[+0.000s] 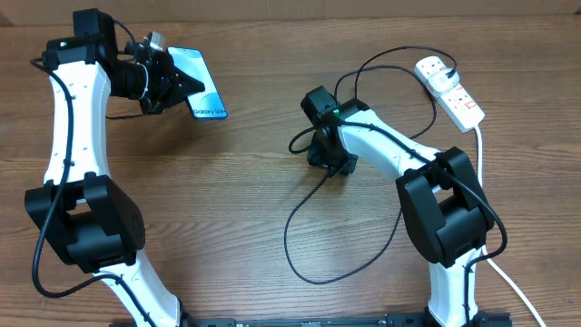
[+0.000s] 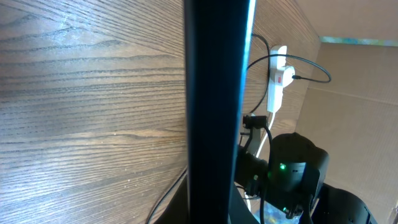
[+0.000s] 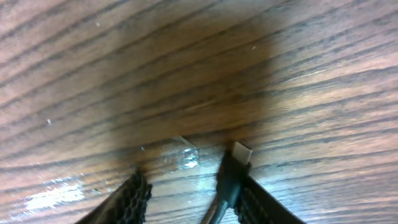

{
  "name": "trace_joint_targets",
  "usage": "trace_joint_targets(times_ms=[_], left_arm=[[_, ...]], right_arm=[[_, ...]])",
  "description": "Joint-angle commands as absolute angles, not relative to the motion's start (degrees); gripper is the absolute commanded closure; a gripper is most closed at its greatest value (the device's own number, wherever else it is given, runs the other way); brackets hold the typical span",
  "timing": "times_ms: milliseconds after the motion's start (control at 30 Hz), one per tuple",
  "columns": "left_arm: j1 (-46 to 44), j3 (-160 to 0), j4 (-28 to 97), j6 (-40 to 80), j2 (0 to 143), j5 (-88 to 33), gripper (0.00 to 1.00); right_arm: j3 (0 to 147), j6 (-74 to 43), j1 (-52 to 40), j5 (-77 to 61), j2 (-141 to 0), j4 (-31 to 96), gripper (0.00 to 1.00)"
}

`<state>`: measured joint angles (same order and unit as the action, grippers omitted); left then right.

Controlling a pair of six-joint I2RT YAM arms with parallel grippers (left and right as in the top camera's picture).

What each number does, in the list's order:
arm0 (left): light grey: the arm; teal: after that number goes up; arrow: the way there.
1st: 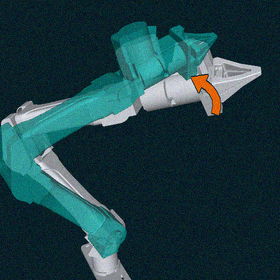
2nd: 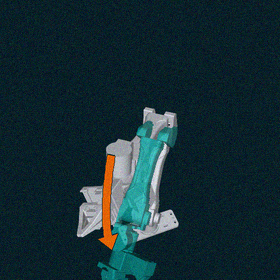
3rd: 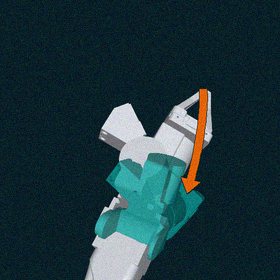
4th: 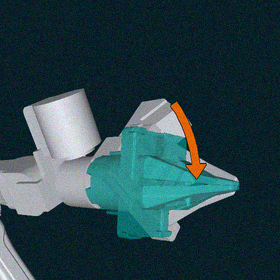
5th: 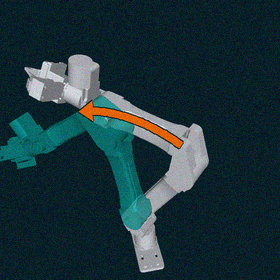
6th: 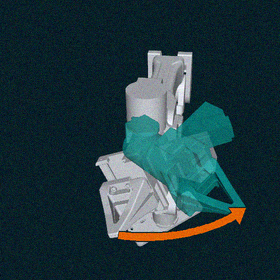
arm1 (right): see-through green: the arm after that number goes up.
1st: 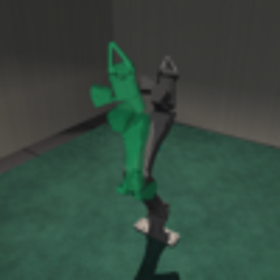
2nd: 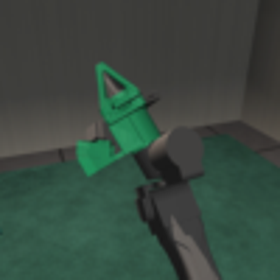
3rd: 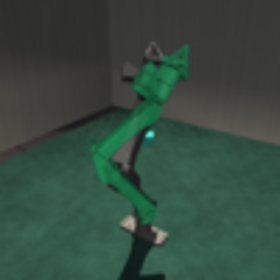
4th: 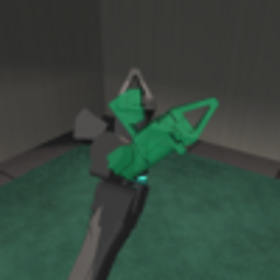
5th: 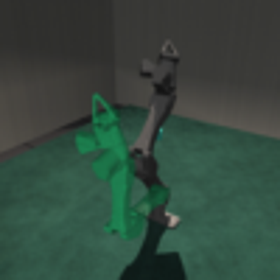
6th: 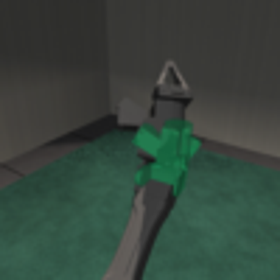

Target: Plug charger to phone and switch on socket

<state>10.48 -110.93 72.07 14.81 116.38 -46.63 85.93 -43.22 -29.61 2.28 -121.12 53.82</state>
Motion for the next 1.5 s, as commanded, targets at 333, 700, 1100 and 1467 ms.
trace_joint_targets(times_ms=[333,700,1100,1467], left_arm=[[10.04,-111.44,72.20,11.94,116.03,-49.60,0.96],[10.04,-111.44,72.20,11.88,116.03,-49.63,0.96],[10.04,-111.44,72.23,11.53,116.03,-49.63,0.96],[10.04,-111.44,72.20,11.55,116.03,-49.65,0.96]], right_arm=[[87.50,-39.40,-27.70,2.57,-121.58,61.95,0.27],[86.80,-43.59,-26.44,0.82,-121.64,58.52,0.63],[85.45,-46.52,-26.72,0.32,-121.67,57.49,0.70],[85.45,-46.50,-26.96,-1.87,-123.17,57.32,0.78]])
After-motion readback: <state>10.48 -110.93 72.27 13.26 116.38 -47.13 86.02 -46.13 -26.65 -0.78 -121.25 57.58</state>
